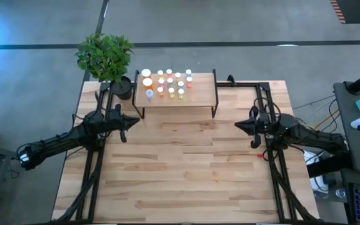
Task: Pick and place medicine bottles onto shelf by color
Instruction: Return to Home Position
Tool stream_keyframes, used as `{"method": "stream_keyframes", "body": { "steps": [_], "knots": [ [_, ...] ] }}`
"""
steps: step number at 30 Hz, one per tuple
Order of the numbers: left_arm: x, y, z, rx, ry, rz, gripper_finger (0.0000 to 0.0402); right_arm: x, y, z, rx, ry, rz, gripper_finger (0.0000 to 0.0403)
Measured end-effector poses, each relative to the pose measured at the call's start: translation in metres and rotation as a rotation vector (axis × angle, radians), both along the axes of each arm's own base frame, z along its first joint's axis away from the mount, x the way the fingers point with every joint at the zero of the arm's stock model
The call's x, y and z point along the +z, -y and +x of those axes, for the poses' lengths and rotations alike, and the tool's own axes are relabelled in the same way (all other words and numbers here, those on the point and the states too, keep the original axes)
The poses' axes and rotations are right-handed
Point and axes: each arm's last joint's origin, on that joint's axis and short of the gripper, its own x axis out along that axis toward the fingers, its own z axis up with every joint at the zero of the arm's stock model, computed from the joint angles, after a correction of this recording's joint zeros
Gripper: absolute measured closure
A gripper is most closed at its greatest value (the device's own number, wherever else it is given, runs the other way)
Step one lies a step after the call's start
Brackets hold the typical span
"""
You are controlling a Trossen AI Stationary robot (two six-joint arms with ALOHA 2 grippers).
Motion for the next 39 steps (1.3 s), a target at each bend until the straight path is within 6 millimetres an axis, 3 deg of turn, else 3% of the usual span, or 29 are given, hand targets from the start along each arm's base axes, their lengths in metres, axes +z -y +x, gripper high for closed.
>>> {"method": "stream_keyframes", "body": {
  "steps": [3, 6, 10, 14, 19, 29, 36, 39],
  "knots": [
    [0.0, 0.0, 0.0, 0.0, 0.0, 0.0, 0.0402, 0.016, -0.001, -0.006, 0.002, -0.054, -0.092, 0.0394],
    [0.0, 0.0, 0.0, 0.0, -0.002, -0.001, 0.0402, 0.021, -0.002, -0.008, 0.01, -0.034, 0.002, 0.0394],
    [0.0, 0.0, 0.0, 0.0, -0.001, -0.001, 0.0402, 0.018, -0.002, -0.014, -0.025, -0.137, 0.12, 0.0394],
    [0.0, 0.0, 0.0, 0.0, 0.001, 0.0, 0.0402, 0.023, -0.003, -0.028, -0.073, -0.295, 0.021, 0.0394],
    [0.0, 0.0, 0.0, 0.0, -0.002, -0.001, 0.0402, 0.018, -0.002, -0.026, -0.097, -0.278, 0.042, 0.0394],
    [0.0, 0.0, 0.0, 0.0, 0.0, 0.0, 0.0402, 0.007, -0.013, -0.02, 0.322, -0.28, 0.038, 0.0394],
    [0.0, 0.0, 0.0, 0.0, 0.001, 0.001, 0.0402, -0.015, -0.019, -0.011, 0.637, -0.2, 0.044, 0.0394],
    [0.0, 0.0, 0.0, 0.0, -0.001, 0.0, 0.0402, -0.013, -0.021, -0.01, 0.738, -0.15, 0.04, 0.0394]
  ]
}}
